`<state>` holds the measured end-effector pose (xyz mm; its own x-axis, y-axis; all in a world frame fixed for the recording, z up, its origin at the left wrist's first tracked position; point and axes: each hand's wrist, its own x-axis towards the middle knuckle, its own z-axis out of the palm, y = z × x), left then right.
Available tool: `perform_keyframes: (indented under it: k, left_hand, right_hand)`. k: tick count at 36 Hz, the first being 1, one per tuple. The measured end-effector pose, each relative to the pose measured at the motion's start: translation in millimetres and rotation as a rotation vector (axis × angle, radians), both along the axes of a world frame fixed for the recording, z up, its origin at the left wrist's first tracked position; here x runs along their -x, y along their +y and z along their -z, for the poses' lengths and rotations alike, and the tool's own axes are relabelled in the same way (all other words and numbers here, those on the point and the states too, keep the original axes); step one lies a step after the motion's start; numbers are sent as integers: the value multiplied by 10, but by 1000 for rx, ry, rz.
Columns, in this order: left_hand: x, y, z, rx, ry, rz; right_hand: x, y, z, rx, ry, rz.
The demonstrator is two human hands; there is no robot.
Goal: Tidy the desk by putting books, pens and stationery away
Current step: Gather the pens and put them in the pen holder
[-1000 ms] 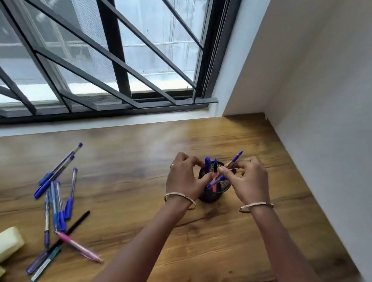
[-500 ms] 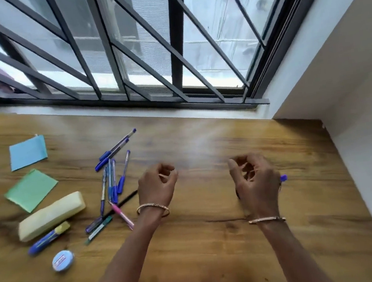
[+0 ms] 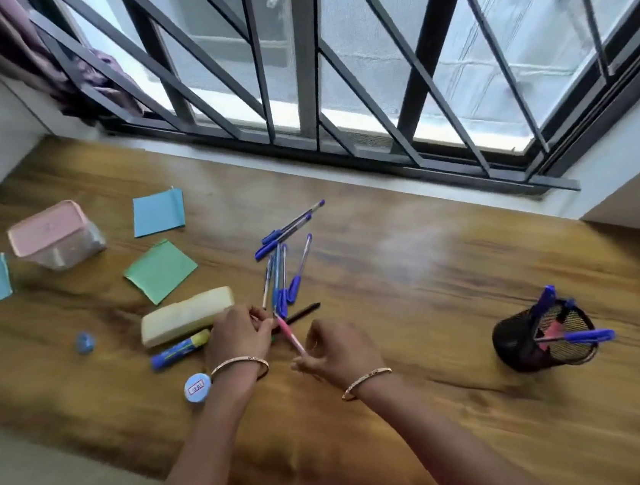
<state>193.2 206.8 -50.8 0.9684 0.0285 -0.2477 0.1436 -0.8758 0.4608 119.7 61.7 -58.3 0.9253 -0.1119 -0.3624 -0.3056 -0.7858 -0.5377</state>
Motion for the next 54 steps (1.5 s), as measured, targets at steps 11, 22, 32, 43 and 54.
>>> perform_keyframes:
  k: [11,22,32,43,54]
  left_hand:
    - [107,208,78,-196,20,114]
    - [66,139,40,-182,-103,130]
    - [37,87,13,-379,-185,357]
    - [186,-474,-615,-21,-374,563]
    - [740,-1797,-1016,815,-165,760]
  right_hand:
    - [-7,53,103,63,16,96]
    - [218,-406,-28,-66,-92,335]
    - [507,-781,-249,-292,-225,523]
    - [996,-1088,-962,-668,-493,735]
    - [1769,-1961,-1082,-135,-760,1027]
